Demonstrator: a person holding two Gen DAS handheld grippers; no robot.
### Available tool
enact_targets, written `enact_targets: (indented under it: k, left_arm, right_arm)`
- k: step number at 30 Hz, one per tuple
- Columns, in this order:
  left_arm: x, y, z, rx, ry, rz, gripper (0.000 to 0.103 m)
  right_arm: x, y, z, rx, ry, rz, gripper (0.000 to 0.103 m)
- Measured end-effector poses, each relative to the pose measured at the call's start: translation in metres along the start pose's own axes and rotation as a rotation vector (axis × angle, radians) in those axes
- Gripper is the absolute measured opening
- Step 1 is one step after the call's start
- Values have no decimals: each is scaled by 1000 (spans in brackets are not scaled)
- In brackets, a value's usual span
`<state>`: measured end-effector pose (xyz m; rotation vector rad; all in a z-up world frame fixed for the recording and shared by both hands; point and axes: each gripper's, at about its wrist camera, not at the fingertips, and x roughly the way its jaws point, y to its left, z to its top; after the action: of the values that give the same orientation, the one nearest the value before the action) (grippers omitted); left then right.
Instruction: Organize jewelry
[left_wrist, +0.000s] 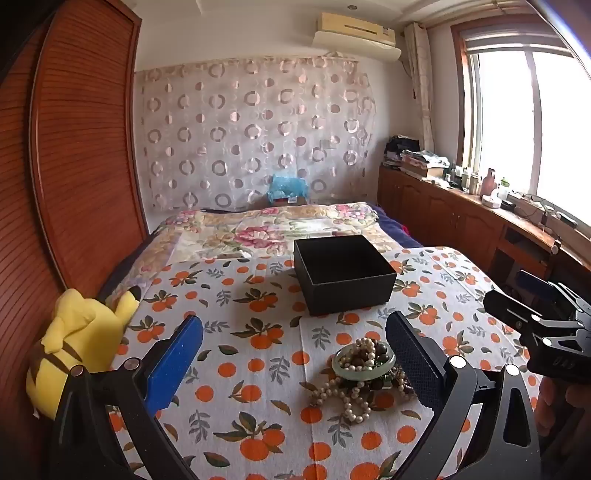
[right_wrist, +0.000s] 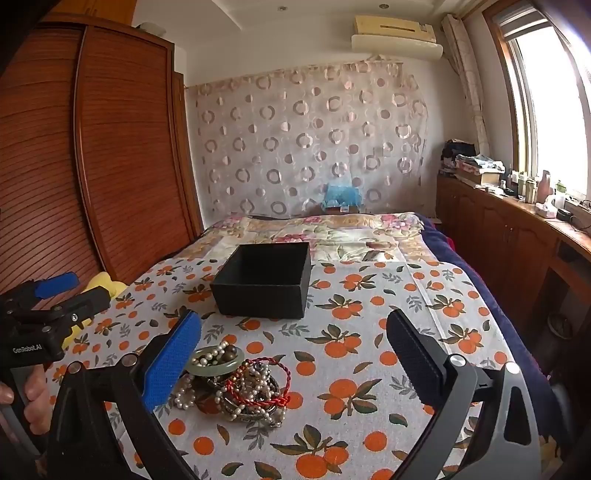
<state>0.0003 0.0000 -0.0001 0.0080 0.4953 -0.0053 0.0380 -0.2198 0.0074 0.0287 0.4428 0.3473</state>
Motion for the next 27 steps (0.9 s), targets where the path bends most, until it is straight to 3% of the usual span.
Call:
enact_targets:
  k: [27]
  left_arm:
    - [-10,-5,6,-5,-22,-8,95]
  right_arm:
    - [0,0,-1,8,11,0,100]
